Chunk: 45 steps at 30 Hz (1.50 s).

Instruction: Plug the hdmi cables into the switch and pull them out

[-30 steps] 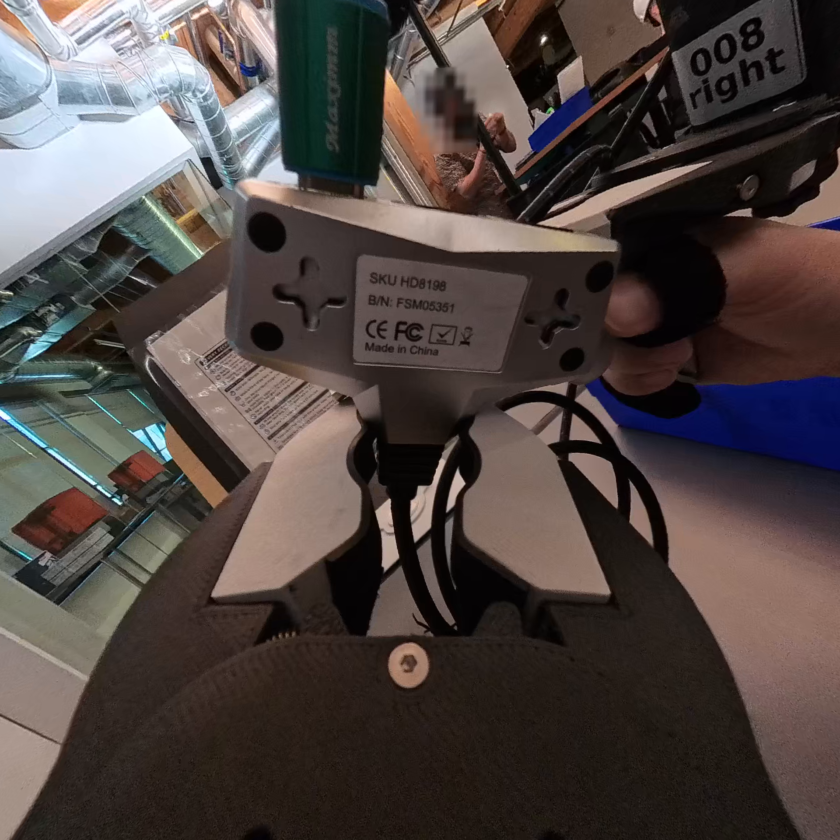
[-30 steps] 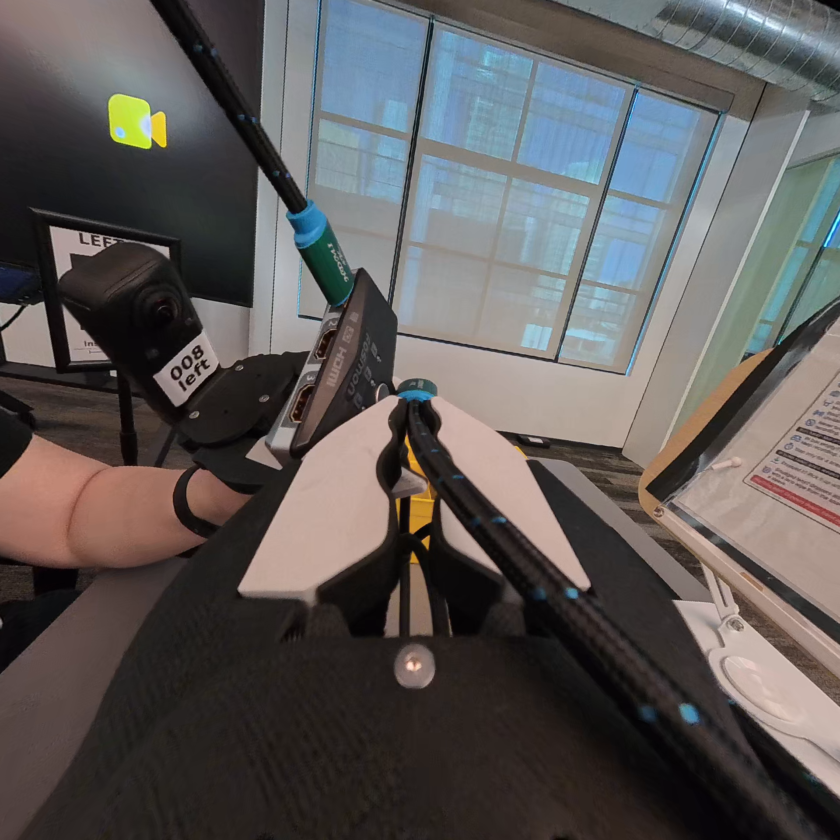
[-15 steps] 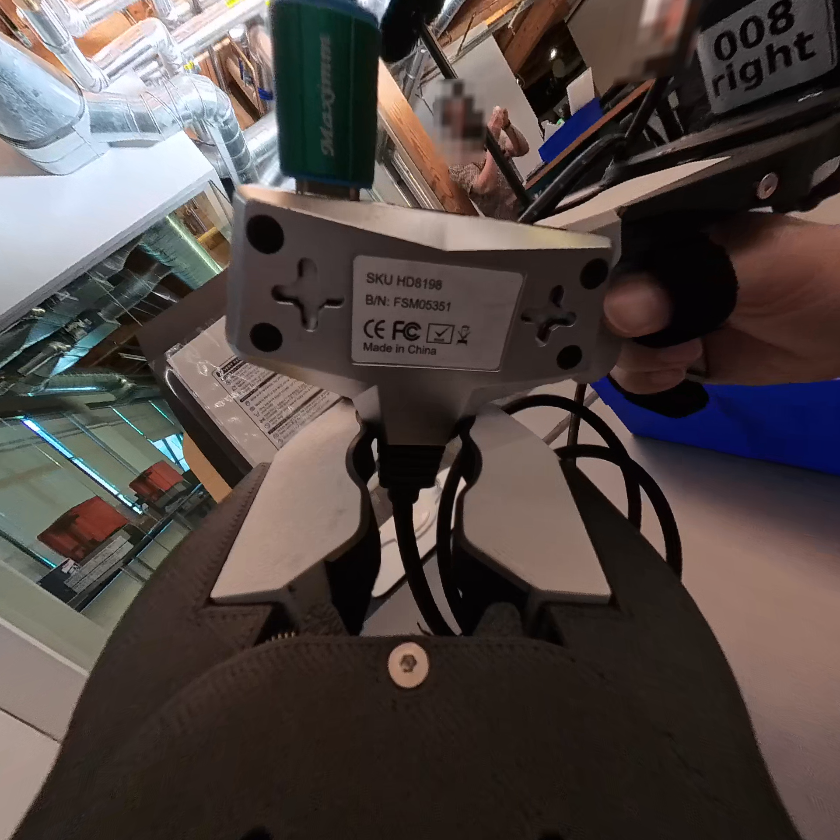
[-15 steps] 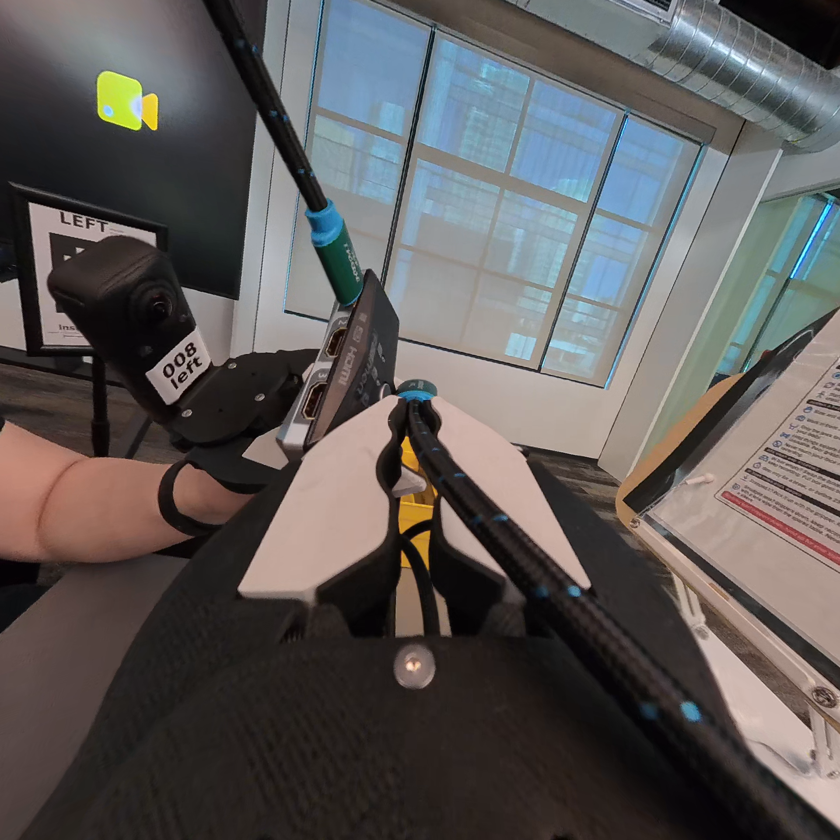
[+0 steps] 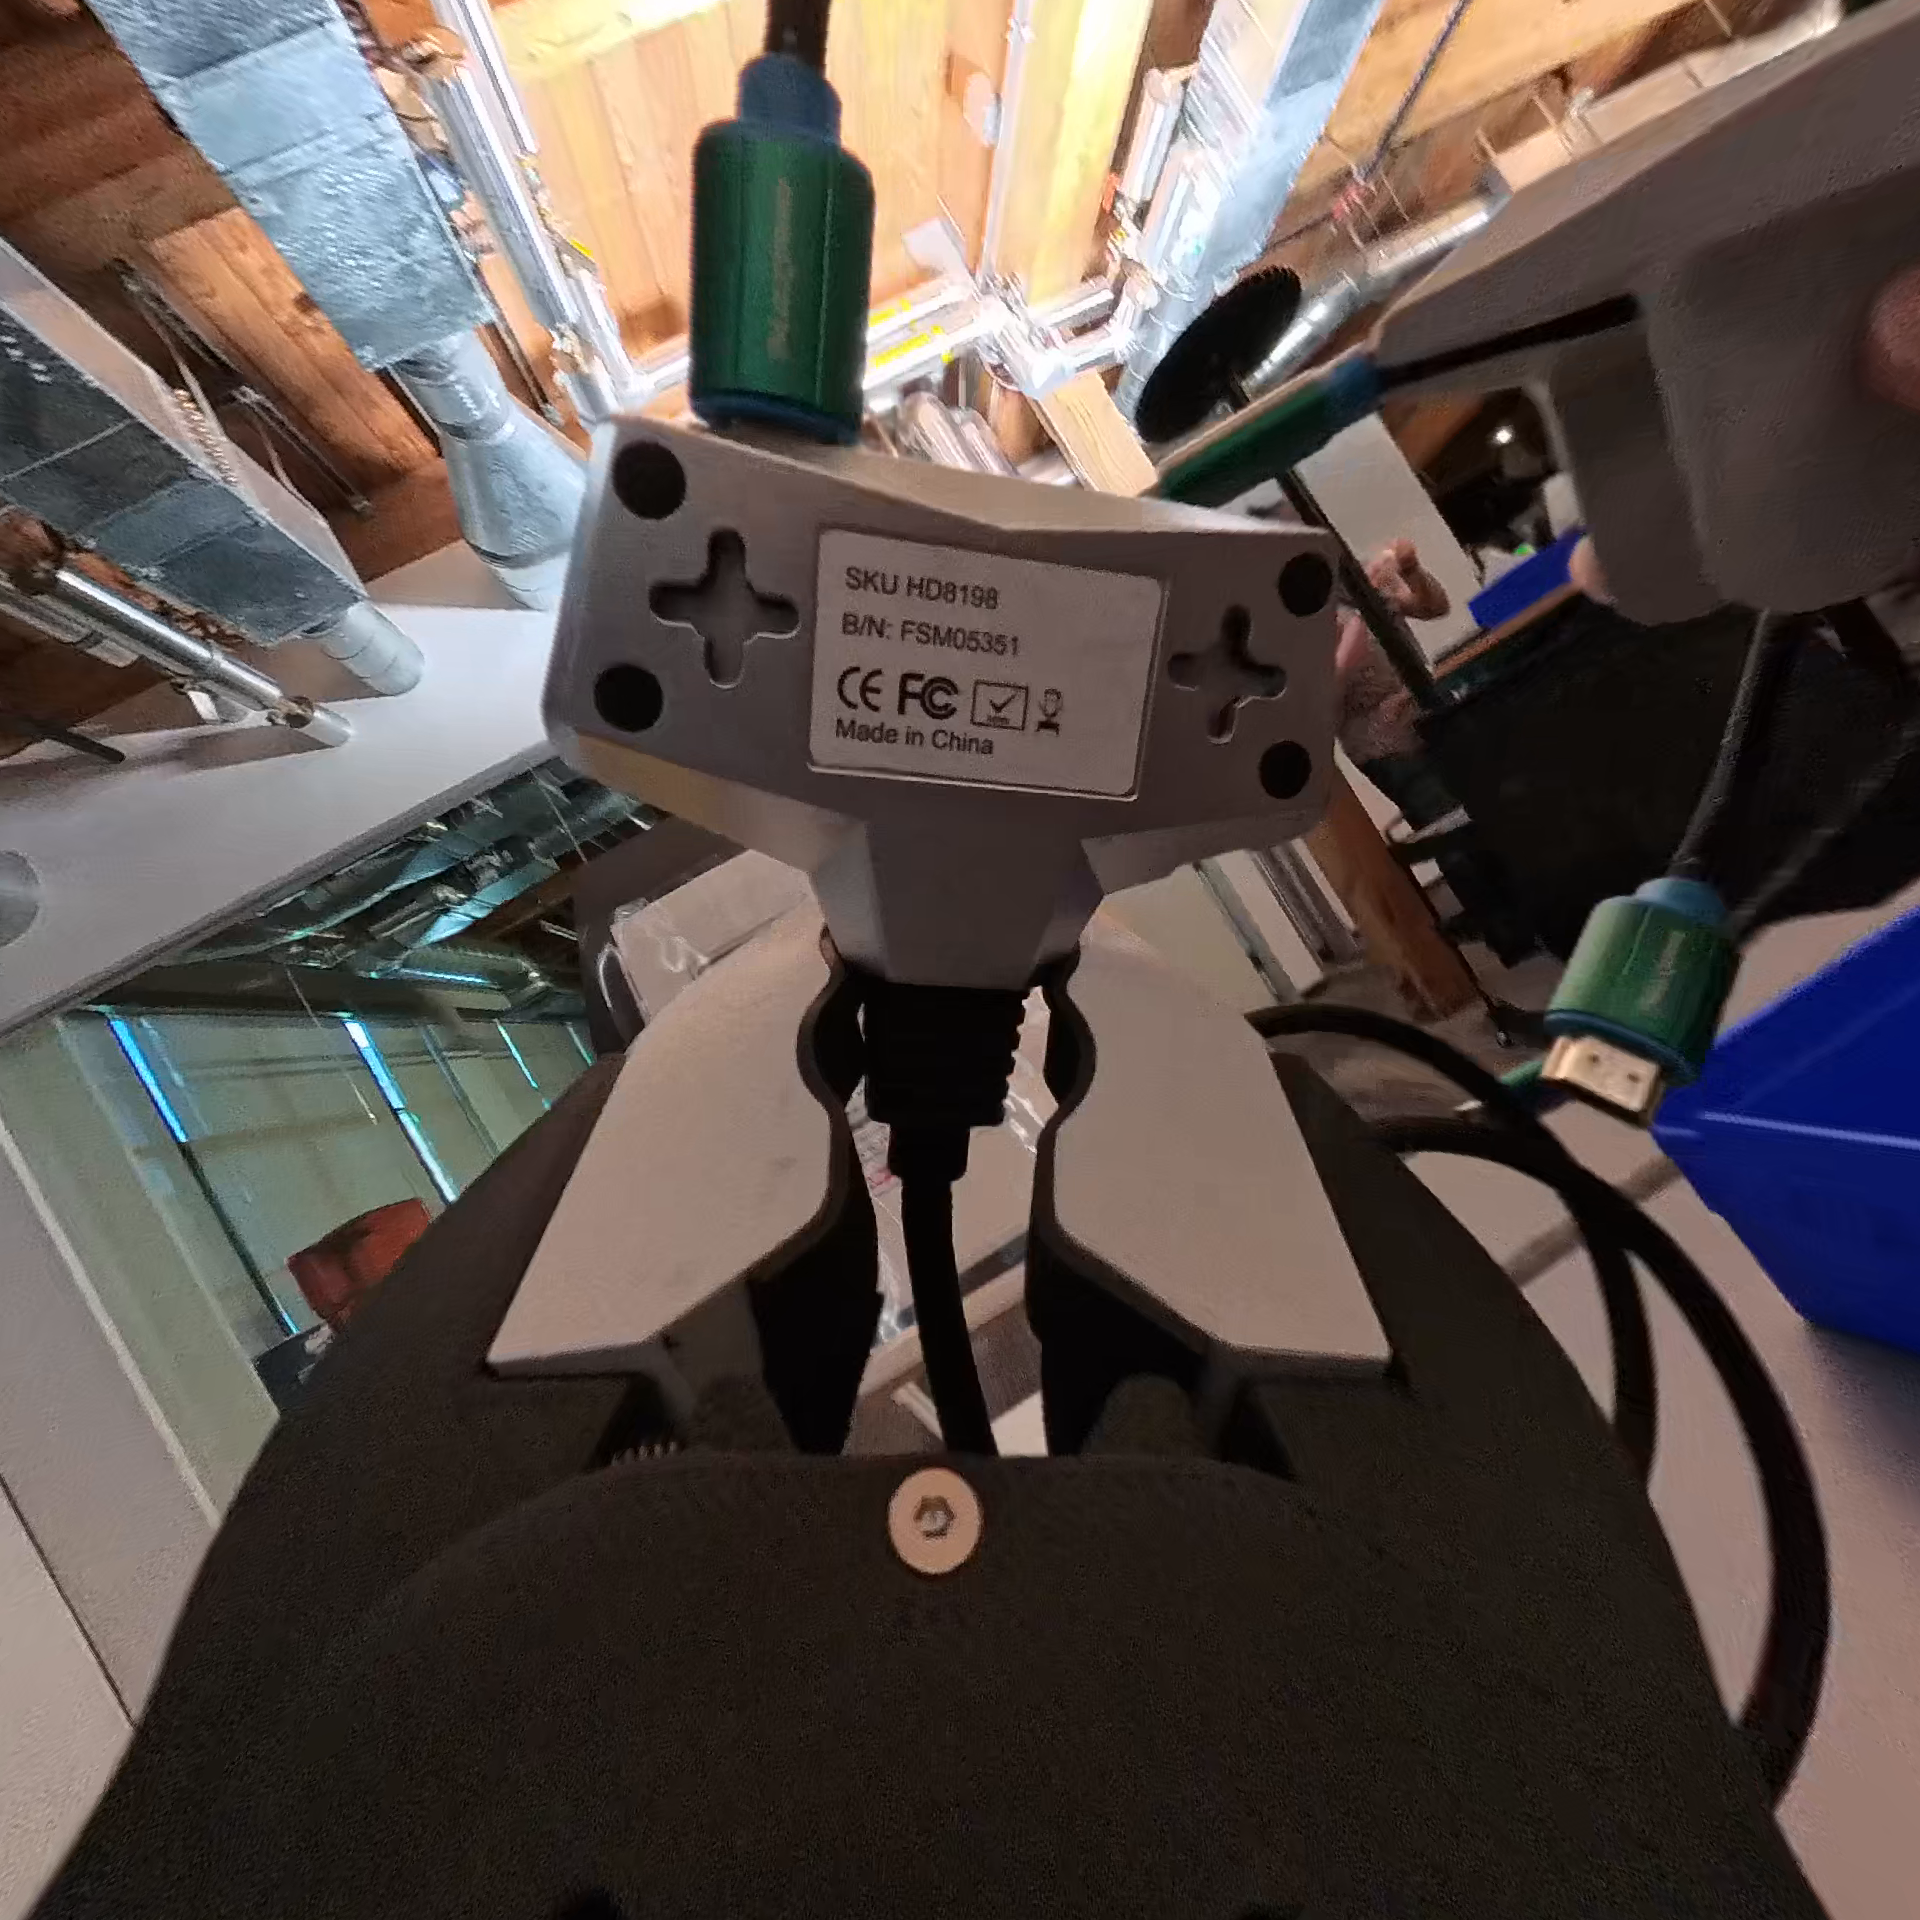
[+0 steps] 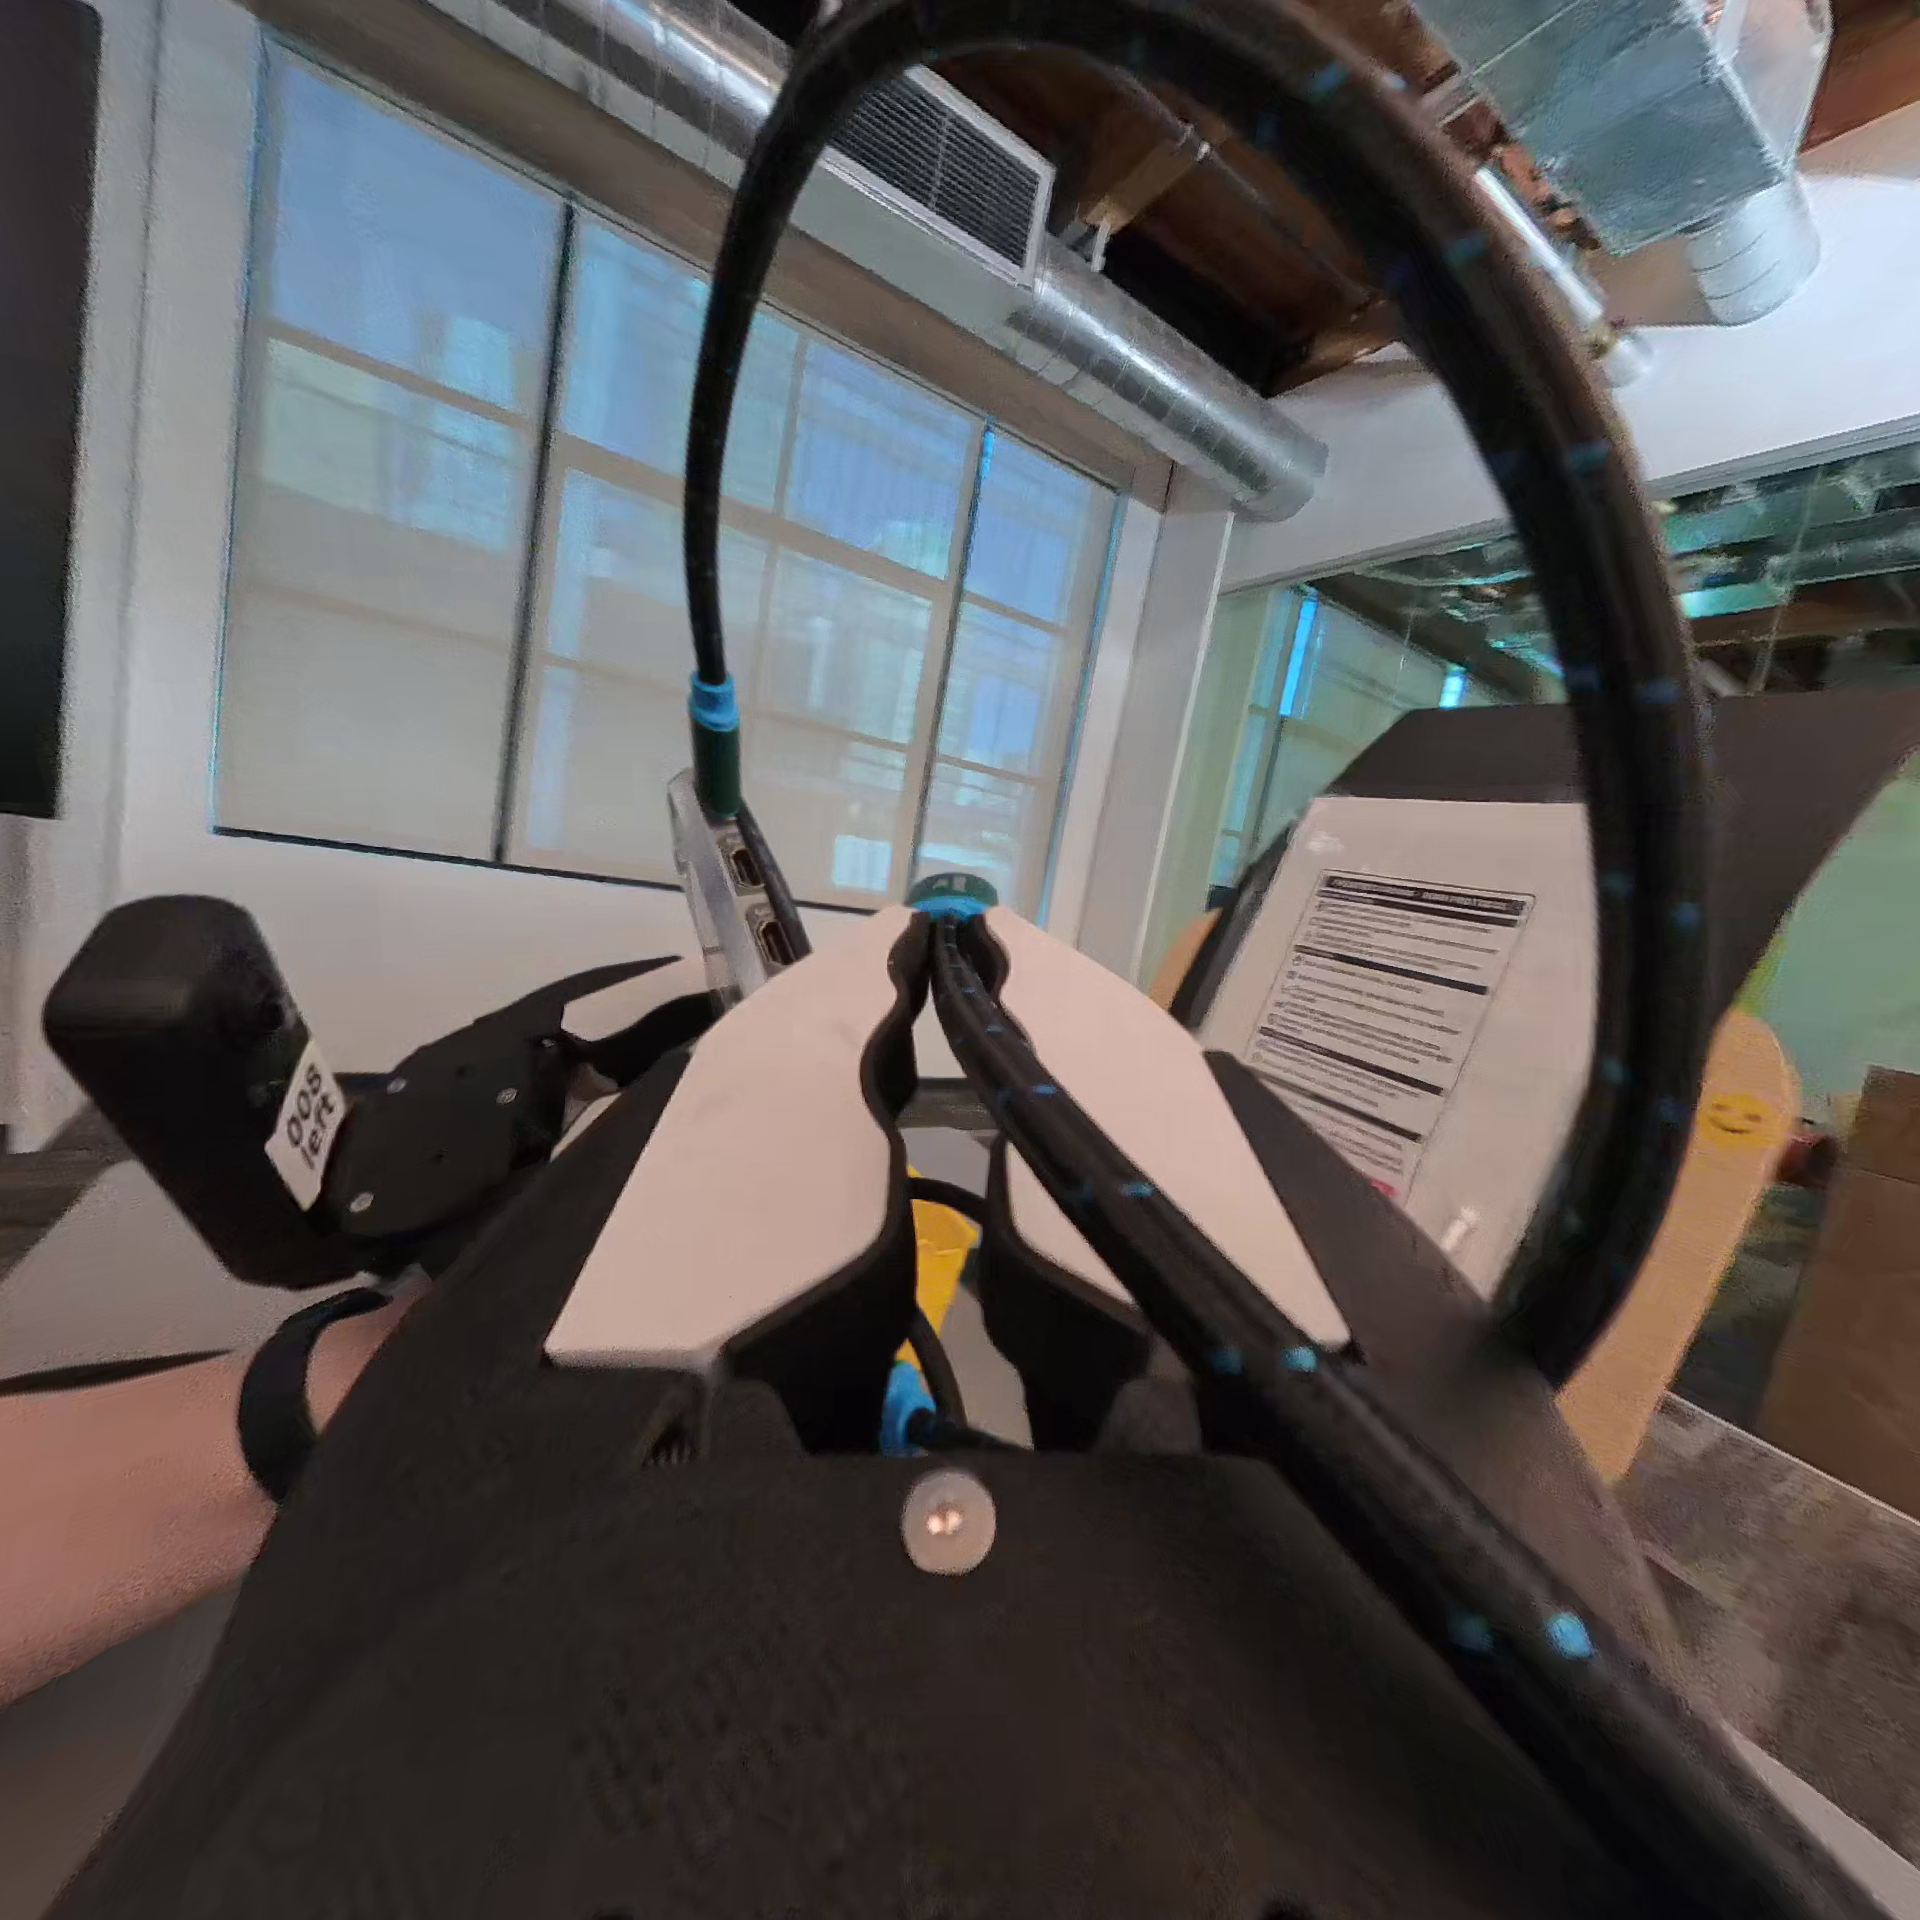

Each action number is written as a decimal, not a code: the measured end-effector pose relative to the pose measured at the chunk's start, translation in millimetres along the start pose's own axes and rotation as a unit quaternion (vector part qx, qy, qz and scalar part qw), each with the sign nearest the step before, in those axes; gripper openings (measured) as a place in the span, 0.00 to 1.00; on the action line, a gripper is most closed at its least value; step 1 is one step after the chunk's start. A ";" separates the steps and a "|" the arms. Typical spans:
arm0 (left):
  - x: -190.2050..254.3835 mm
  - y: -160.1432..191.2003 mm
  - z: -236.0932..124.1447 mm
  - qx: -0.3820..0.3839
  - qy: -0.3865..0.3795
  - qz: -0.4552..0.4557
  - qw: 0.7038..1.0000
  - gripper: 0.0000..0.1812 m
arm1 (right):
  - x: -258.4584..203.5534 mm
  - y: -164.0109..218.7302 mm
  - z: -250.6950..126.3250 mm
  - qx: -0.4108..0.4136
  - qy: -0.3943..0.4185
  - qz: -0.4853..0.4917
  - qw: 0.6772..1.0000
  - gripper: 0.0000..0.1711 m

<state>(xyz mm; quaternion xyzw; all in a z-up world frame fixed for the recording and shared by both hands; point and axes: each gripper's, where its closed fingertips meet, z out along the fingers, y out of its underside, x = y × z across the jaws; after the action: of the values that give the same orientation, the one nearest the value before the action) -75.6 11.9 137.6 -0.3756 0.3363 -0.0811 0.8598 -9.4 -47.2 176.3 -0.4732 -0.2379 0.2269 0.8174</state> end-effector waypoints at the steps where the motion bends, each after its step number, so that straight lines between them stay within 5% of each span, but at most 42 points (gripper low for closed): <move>1: -3.2 1.6 3.3 0.008 -0.011 -0.002 1.000 0.17 | 1.8 -1.9 -0.2 0.000 0.014 -0.009 1.000 0.04; 6: -20.6 7.3 11.1 0.047 -0.049 -0.017 0.998 0.17 | -15.5 -16.5 2.3 0.029 -0.022 0.021 0.999 0.04; 12: -49.7 5.0 1.2 0.072 -0.092 0.001 0.993 0.17 | -37.2 -22.0 10.8 0.022 -0.093 0.169 0.981 0.04; 20: -80.9 -25.5 -17.9 0.127 -0.115 -0.039 0.984 0.17 | -85.1 -60.6 4.2 0.005 -0.101 0.052 0.993 0.04; 28: -98.4 -37.2 -23.5 0.150 -0.082 -0.182 0.968 0.17 | -73.3 -59.9 -12.9 0.001 -0.064 0.083 0.994 0.04; 33: -107.9 -38.4 -27.4 0.142 -0.102 -0.155 0.972 0.17 | -44.8 -6.5 -25.2 -0.044 -0.014 0.182 0.982 0.04; 38: -113.1 -35.3 -33.5 0.145 -0.161 -0.060 0.974 0.17 | -87.2 -30.8 -23.3 -0.016 -0.036 0.283 0.958 0.04; 45: -111.5 -47.9 -41.2 0.153 -0.198 0.037 0.968 0.17 | -134.5 -59.6 34.6 -0.166 -0.013 0.298 0.940 0.04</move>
<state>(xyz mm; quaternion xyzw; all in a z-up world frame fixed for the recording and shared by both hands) -181.4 -2.5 208.6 -0.2353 0.1572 -0.0235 0.9588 -127.1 -131.1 220.5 -0.6485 -0.1308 0.4229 0.6192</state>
